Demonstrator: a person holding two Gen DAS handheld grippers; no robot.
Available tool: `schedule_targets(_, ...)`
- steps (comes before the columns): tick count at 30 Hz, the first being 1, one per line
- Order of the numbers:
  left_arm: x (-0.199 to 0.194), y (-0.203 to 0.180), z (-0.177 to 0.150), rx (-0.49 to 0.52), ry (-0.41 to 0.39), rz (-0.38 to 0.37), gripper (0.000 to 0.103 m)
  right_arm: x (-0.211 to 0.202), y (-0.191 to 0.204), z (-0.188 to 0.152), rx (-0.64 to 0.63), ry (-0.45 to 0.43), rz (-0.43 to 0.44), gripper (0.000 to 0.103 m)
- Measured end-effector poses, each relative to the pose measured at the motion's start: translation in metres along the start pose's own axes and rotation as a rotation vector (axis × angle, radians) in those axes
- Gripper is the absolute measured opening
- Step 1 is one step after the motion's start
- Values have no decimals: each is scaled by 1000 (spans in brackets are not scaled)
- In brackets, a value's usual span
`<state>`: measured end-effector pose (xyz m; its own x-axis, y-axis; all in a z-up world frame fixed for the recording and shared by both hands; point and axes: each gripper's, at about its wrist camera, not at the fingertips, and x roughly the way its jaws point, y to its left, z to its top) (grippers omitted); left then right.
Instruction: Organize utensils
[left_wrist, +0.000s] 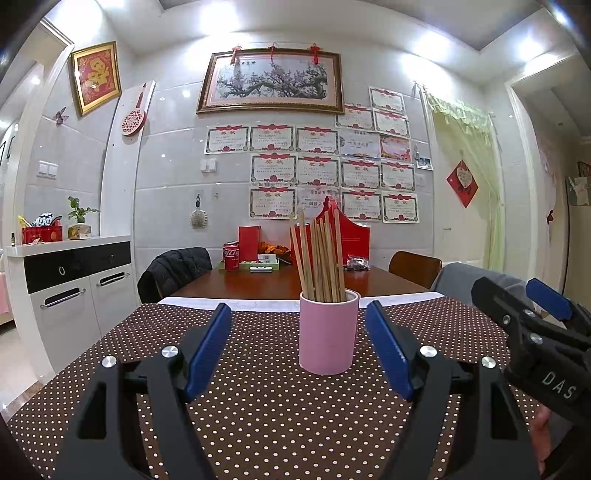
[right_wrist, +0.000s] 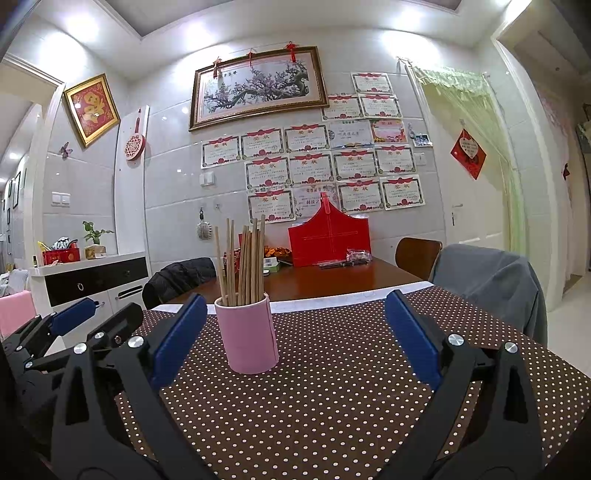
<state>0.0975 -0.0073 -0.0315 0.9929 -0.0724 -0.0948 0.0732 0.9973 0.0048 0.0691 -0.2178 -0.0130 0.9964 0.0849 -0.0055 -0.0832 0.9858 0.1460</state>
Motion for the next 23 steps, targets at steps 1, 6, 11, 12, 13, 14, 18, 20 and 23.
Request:
schedule_targets(1, 0, 0, 0, 0, 1, -1, 74, 0, -1, -1, 1, -1, 2, 95)
schedule_targets(6, 0, -3, 0, 3, 3, -11, 74, -1, -3, -4, 2, -6, 0, 96)
schedule_targets(11, 0, -5, 0, 11, 3, -12, 74, 0, -2, -4, 3, -6, 2, 96)
schedule_targets(12, 0, -5, 0, 11, 5, -12, 74, 0, -2, -4, 2, -7, 0, 96)
schedule_targets(13, -1, -6, 0, 10, 5, -10, 74, 0, -2, -4, 2, -7, 0, 96)
schedule_targets(14, -1, -6, 0, 10, 5, -10, 74, 0, -2, -4, 2, -6, 1, 96)
schedule_targets(18, -2, -6, 0, 9, 3, 8, 74, 0, -2, -4, 3, -7, 1, 96)
schedule_targets(20, -3, -4, 0, -5, 0, 7, 74, 0, -2, -4, 3, -7, 0, 96)
schedule_targets(23, -2, -1, 0, -12, 4, 13, 74, 0, -2, -4, 2, -6, 1, 96)
